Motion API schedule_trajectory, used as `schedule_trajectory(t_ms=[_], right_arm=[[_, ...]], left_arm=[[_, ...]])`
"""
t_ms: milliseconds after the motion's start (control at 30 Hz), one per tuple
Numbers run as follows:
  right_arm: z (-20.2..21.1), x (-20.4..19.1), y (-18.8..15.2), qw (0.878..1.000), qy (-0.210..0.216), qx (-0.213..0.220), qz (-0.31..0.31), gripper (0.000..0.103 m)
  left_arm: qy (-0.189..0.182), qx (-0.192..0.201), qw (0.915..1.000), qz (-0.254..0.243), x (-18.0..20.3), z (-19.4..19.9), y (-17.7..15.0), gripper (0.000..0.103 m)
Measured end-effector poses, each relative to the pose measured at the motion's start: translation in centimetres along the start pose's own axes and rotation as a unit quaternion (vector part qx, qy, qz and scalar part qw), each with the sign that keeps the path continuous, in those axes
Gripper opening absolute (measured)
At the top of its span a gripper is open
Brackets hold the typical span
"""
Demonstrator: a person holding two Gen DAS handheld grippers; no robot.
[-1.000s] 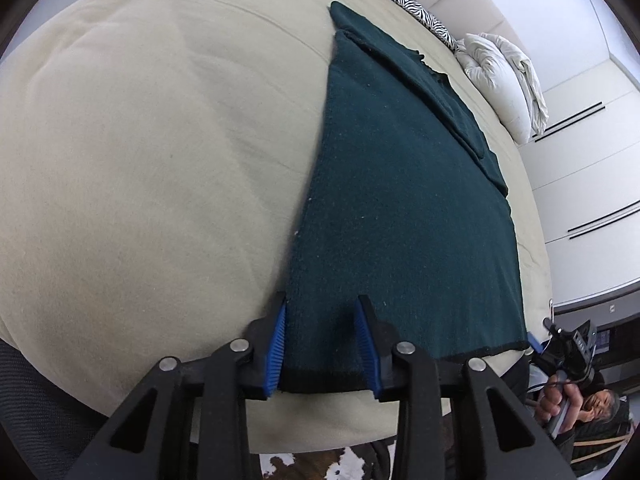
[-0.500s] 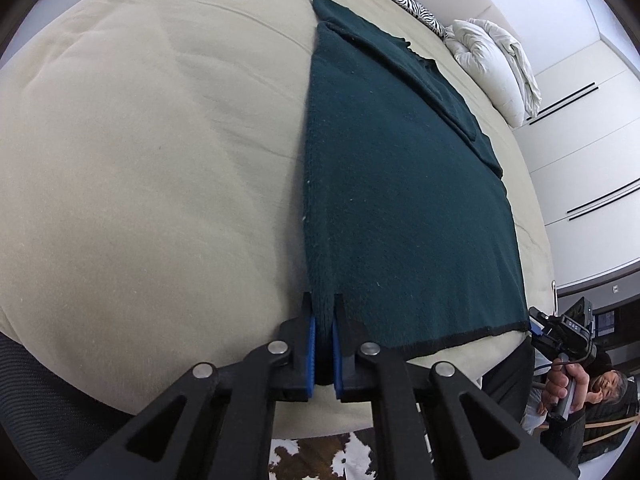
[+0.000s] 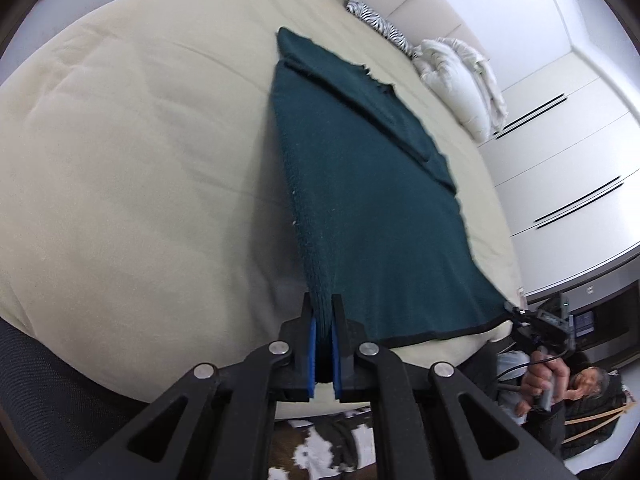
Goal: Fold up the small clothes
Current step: 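Lift the hem with both tools and fold it toward the collar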
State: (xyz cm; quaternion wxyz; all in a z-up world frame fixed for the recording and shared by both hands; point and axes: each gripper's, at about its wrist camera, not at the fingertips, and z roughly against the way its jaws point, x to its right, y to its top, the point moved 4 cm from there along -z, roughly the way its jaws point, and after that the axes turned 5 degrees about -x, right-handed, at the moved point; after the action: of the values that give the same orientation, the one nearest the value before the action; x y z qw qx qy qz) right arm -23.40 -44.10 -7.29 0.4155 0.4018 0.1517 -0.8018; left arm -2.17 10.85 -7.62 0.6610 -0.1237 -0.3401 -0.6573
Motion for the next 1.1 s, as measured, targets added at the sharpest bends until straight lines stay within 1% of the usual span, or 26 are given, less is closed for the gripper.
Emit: schedule_trajectory(t_ms=[67, 167, 267, 367, 533, 667, 833, 967, 1033, 1100], right_arm=[[-0.1, -1.1, 0.5, 1.0, 0.016, -0.003, 0.008, 0.006], [-0.7, -2.7, 1.5, 0.999, 0.035, -0.005, 0.018, 0.006], [-0.8, -4.4, 3.6, 0.998, 0.055, 0.007, 0.027, 0.006], [-0.5, -6.2, 6.6, 0.997, 0.07, 0.031, 0.033, 0.006], [-0.5, -8.5, 11.7, 0.994, 0.077, 0.068, 0.036, 0.006], [-1.7, -10.1, 16.7, 0.993, 0.07, 0.092, 0.03, 0.006], [-4.0, -12.0, 22.5, 0.993, 0.044, 0.106, 0.039, 0.006], [-5.9, -12.9, 27.4, 0.992, 0.025, 0.121, 0.04, 0.006], [-7.0, -13.2, 29.8, 0.991, 0.015, 0.126, 0.041, 0.006], [-8.1, -13.2, 31.8, 0.991, 0.0, 0.127, 0.04, 0.006]], left_arm=[[-0.033, 0.007, 0.9994, 0.009, 0.4, 0.4, 0.5, 0.007], [-0.063, 0.017, 0.9976, 0.023, 0.8, 0.8, 1.3, 0.006], [-0.096, 0.035, 0.9938, 0.046, 0.6, 1.3, 3.1, 0.006], [-0.111, 0.058, 0.9907, 0.053, 1.1, 1.9, 5.6, 0.006], [-0.138, 0.092, 0.9846, 0.055, 2.4, 2.3, 10.7, 0.006], [-0.144, 0.11, 0.9818, 0.056, 3.3, 1.3, 15.3, 0.006], [-0.157, 0.117, 0.9766, 0.088, 2.5, -1.1, 21.4, 0.006], [-0.152, 0.119, 0.9758, 0.102, 1.5, -3.2, 25.2, 0.007], [-0.137, 0.121, 0.9776, 0.104, 1.1, -4.5, 27.1, 0.006], [-0.13, 0.118, 0.9779, 0.113, 0.6, -6.0, 28.7, 0.006]])
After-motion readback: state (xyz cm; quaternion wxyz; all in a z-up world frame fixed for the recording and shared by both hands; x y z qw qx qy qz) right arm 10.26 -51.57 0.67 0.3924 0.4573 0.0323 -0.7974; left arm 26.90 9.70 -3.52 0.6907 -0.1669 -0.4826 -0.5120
